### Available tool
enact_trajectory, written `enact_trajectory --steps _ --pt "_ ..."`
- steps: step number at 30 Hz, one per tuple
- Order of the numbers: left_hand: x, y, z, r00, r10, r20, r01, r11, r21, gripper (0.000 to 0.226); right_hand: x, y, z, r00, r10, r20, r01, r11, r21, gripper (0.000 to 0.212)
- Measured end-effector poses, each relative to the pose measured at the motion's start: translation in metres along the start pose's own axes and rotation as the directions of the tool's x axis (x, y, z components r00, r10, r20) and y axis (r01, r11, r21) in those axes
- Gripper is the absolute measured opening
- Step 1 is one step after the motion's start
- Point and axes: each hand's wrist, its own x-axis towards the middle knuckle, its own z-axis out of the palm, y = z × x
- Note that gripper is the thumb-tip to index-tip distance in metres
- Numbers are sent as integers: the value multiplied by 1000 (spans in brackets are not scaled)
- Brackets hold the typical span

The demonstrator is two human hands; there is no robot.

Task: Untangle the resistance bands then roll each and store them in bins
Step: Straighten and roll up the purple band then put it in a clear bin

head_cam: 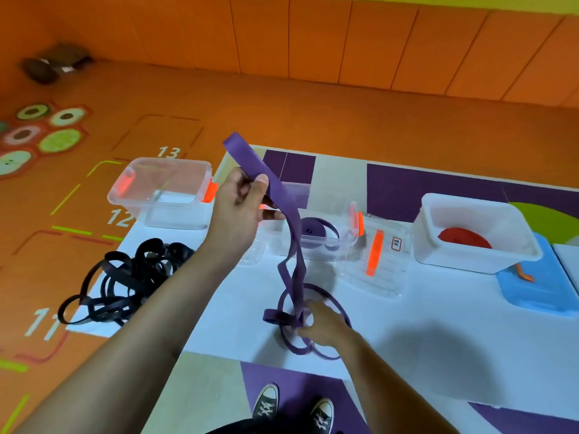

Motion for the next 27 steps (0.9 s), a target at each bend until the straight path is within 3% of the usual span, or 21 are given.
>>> enact_trajectory --steps 3,7,11,15,17,20,22,24,27 --pt "1 -2 -7 999 23 -23 -22 999 45 11 -1 13 25 995 28 94 -23 998 -56 63" --pt "7 -5 -13 989 41 -144 -38 999 25 12 -5 26 43 999 -52 -8 48 958 -283 84" --pt "12 -14 -20 966 79 -245 -54 993 104 12 -12 49 49 1000 11 -7 -12 970 -245 68" --pt "15 -26 -20 942 133 -309 -88 984 155 16 -24 95 38 999 45 -19 -49 879 -474 28" --pt "13 -35 -18 934 134 -330 -74 979 188 15 -36 125 25 988 107 -111 -148 856 -495 21" --pt "8 -47 -13 941 99 -323 -29 976 215 8 -64 171 -9 903 253 -346 -407 758 -509 28" --pt "4 -53 -10 952 69 -299 -3 977 214 5 -74 196 -33 818 401 -412 -565 692 -450 37" --pt "0 -60 -6 967 21 -254 32 979 203 6 -72 213 -47 785 508 -354 -616 695 -371 52" --pt "-12 -69 9 994 -37 -104 58 976 210 7 -63 210 -53 819 519 -244 -565 803 -189 77"
